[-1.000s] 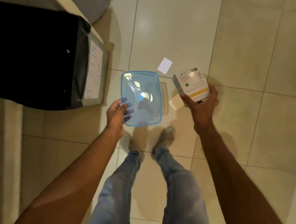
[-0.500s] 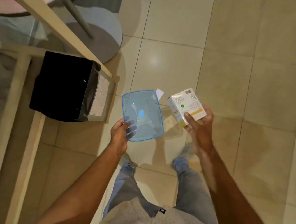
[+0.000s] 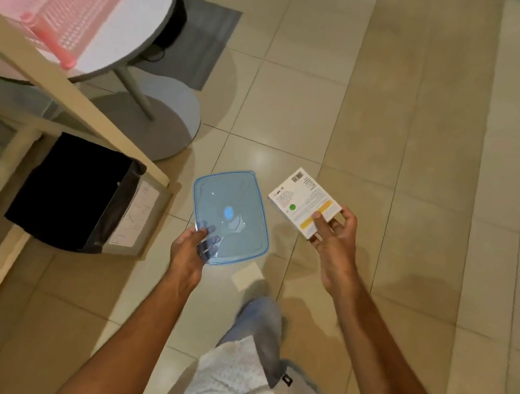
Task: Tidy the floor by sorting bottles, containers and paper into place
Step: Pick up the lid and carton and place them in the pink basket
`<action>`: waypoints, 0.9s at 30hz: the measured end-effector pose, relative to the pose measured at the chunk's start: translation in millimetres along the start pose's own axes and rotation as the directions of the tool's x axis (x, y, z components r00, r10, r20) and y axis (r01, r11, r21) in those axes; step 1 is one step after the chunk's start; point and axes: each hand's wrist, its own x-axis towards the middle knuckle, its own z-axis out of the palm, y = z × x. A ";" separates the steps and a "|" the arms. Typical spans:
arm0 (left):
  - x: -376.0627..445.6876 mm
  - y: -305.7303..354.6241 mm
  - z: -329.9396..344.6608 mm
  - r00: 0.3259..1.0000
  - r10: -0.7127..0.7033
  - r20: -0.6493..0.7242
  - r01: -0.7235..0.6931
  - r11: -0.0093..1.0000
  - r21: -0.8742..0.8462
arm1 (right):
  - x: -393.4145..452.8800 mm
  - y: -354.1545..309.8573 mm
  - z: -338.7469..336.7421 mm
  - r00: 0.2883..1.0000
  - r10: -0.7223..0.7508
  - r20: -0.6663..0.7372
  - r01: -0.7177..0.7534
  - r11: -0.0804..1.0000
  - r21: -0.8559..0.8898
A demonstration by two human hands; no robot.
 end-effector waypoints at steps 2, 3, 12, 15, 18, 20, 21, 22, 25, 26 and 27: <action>9.9 11.6 17.4 1.000 0.018 -0.013 -0.018 1.000 0.000 | 25.6 -17.4 13.0 0.998 0.001 0.059 0.000 1.000 -0.019; 14.4 18.1 26.5 0.999 0.028 -0.022 -0.028 0.999 -0.017 | 37.7 -26.8 19.8 0.996 0.003 0.084 0.000 0.999 -0.037; 61.1 109.6 123.7 0.985 0.082 -0.153 -0.108 0.980 -0.169 | 165.2 -148.2 96.4 0.964 -0.025 0.265 0.066 0.987 -0.147; 75.5 155.4 156.3 0.975 0.114 -0.189 -0.151 0.970 -0.192 | 207.3 -191.2 134.2 0.938 -0.038 0.345 0.100 0.981 -0.164; 86.6 199.6 184.3 0.961 0.166 -0.220 -0.209 0.960 -0.187 | 243.5 -226.7 172.0 0.915 -0.037 0.401 0.121 0.975 -0.185; 94.4 224.8 198.9 0.950 0.192 -0.246 -0.246 0.946 -0.213 | 266.8 -245.3 196.4 0.904 -0.039 0.425 0.121 0.978 -0.168; 99.8 236.0 205.2 0.944 0.205 -0.258 -0.266 0.937 -0.226 | 278.6 -253.6 209.6 0.897 -0.035 0.440 0.118 0.979 -0.164; 104.1 246.5 211.0 0.936 0.222 -0.273 -0.288 0.929 -0.233 | 289.8 -261.7 222.4 0.890 -0.027 0.455 0.114 0.979 -0.166; 117.9 272.9 227.3 0.912 0.259 -0.319 -0.349 0.897 -0.270 | 322.2 -281.2 260.2 0.858 -0.006 0.514 0.108 0.980 -0.168; 123.6 282.1 233.4 0.903 0.263 -0.341 -0.367 0.884 -0.289 | 333.3 -287.8 274.0 0.842 0.001 0.540 0.109 0.979 -0.172; 129.6 292.4 239.2 0.892 0.264 -0.367 -0.383 0.873 -0.303 | 344.7 -295.0 288.2 0.824 0.009 0.567 0.113 0.977 -0.180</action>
